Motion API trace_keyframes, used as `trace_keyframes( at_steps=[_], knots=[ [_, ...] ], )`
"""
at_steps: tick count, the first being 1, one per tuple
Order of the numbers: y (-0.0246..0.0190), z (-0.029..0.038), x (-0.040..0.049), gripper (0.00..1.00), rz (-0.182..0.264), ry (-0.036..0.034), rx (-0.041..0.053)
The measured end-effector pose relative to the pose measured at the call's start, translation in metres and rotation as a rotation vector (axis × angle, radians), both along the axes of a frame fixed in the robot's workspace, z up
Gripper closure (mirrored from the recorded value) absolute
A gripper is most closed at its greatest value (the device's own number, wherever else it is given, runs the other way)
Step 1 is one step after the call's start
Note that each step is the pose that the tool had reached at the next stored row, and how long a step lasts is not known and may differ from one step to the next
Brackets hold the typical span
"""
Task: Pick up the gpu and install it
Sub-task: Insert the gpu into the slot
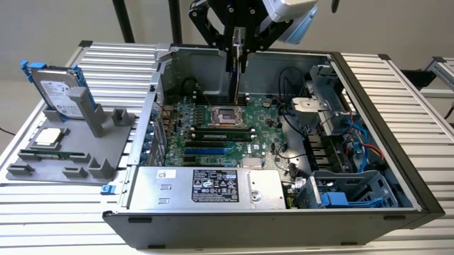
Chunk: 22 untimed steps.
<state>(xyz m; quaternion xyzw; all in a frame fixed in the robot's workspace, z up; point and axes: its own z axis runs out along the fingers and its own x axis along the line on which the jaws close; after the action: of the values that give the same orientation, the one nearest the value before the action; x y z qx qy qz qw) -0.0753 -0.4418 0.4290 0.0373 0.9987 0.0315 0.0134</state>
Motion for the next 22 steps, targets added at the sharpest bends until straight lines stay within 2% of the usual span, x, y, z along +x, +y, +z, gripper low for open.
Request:
trace_keyframes(
  at_steps=[22],
  knots=[
    [0.0000, 0.0000, 0.0000, 1.00, 0.055, 0.0000, 0.0000]
  ],
)
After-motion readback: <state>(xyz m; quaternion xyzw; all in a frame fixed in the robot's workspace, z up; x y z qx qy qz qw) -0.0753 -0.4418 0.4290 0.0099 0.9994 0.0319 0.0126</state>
